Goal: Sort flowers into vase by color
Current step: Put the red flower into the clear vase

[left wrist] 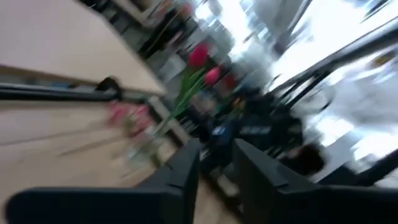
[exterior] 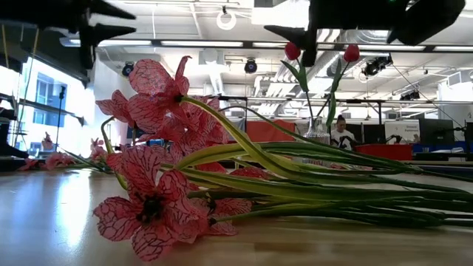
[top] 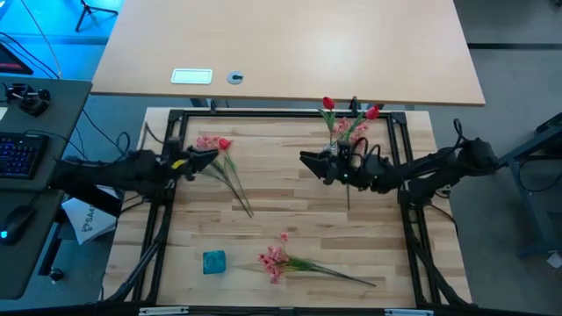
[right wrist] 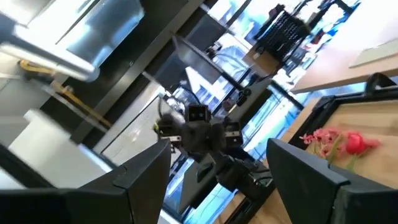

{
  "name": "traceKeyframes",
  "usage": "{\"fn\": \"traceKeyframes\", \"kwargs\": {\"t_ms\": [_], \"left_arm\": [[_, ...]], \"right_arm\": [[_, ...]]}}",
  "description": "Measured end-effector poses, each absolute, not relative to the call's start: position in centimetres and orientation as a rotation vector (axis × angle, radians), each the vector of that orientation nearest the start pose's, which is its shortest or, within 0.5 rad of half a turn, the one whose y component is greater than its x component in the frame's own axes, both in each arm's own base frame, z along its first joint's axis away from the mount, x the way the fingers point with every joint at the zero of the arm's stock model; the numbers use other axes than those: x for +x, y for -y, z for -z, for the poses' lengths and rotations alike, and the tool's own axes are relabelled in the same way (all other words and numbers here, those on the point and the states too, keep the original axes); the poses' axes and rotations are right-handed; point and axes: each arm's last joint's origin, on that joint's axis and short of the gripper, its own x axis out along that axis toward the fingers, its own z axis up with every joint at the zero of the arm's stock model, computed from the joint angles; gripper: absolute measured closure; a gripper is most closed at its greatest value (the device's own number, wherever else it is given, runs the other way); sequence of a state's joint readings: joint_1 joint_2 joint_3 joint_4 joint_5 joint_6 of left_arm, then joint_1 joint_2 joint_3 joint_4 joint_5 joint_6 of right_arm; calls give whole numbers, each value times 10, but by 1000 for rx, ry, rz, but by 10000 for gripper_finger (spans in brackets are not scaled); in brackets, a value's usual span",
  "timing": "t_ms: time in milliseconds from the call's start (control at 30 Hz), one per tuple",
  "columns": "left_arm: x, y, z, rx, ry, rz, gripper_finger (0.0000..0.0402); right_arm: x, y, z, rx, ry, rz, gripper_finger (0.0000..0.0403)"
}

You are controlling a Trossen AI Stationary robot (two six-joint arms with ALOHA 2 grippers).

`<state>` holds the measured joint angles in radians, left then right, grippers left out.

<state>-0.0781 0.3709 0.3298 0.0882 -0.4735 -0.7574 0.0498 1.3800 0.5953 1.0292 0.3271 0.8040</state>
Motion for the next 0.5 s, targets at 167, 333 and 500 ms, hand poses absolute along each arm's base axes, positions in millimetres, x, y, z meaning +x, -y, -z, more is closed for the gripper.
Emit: {"fn": "traceKeyframes", "kwargs": {"t_ms": [167, 333, 500], "left_arm": [[151, -7, -256, -646, -273, -598, 254], [177, -15, -229, -941, -494, -875, 226], [200, -12, -195, -1144, -582, -1003, 220]], "right_arm": [[279, 15, -255, 806, 292, 45, 144], [278, 32, -253, 775, 201, -97, 144], [274, 48, -248, 789, 67, -254, 144]]}}
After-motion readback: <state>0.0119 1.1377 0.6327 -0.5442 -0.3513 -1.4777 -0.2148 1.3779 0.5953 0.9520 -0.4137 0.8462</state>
